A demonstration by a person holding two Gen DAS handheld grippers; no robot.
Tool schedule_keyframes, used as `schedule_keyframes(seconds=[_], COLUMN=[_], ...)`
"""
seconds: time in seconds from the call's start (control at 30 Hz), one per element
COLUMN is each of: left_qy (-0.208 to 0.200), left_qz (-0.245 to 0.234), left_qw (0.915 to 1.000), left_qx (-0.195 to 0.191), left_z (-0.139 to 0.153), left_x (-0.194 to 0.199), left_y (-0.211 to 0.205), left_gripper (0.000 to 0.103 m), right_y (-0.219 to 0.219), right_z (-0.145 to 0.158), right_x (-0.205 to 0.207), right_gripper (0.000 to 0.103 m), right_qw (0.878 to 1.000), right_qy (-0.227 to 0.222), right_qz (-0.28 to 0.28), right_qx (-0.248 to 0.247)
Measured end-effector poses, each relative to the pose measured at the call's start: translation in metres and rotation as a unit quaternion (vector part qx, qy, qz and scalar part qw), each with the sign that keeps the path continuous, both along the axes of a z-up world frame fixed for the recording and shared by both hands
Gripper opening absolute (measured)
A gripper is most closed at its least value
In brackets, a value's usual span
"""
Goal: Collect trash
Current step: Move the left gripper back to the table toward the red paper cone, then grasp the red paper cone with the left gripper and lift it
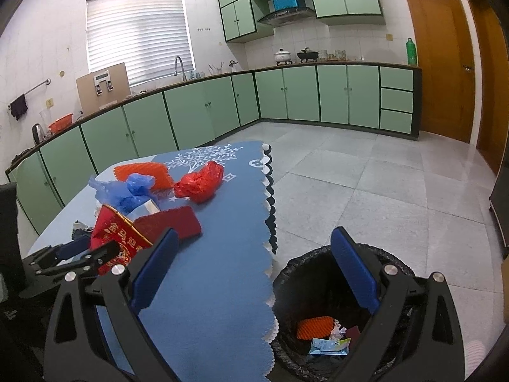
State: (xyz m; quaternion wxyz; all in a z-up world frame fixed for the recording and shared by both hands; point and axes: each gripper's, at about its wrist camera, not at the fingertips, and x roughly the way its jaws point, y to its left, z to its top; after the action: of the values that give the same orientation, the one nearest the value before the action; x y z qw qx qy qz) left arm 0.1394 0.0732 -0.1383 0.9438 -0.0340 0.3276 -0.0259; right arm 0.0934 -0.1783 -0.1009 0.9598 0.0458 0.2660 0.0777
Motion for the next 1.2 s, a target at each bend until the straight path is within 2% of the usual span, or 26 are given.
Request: schedule_keyframes(seconds=[0.13,0.23,0.3,0.73,0.97,1.2], left_qy=[0.011,0.021,0.029,0.014,0.028,0.023], left_qz=[-0.012,-0.022,-0.028,-0.024,-0.029,-0.026], left_qw=[0.9998,0.9995,0.999,0.9996,0.999,0.9991], left_qx=[-0.006,-0.012,-0.017,-0.011,-0.019,-0.023], left_z=[-0.007,-0.012,-0.015,-0.004,-0.006,-0.007], left_x=[0.003,0.003,0.002,-0.028,-0.03,-0.027], left_y=[-0.004,-0.007,-0.009,-0.012,-0.009,-0.006], left_gripper=[0.069,0.059,0.049,0.048,0.048,0.047], right_y=[0.0,-0.001,-0.001,0.001,0.006,0.006], right_z=[-0.003,-0.004,-0.003,0.0,0.002,0.003], right_x=[0.003,0.004,0.004,-0.002,-0.009,-0.012], right_gripper=[0.094,0.094,0.094,0.094,0.094,0.094], right_qw=[1.0,1.0,1.0,1.0,1.0,1.0], right_qy=[0.004,0.006,0.005,0.0,0.0,0.003], right_qz=[-0.002,-0.003,-0.003,0.001,0.009,0.01], right_qx=[-0.001,-0.002,-0.004,-0.008,-0.011,-0.009])
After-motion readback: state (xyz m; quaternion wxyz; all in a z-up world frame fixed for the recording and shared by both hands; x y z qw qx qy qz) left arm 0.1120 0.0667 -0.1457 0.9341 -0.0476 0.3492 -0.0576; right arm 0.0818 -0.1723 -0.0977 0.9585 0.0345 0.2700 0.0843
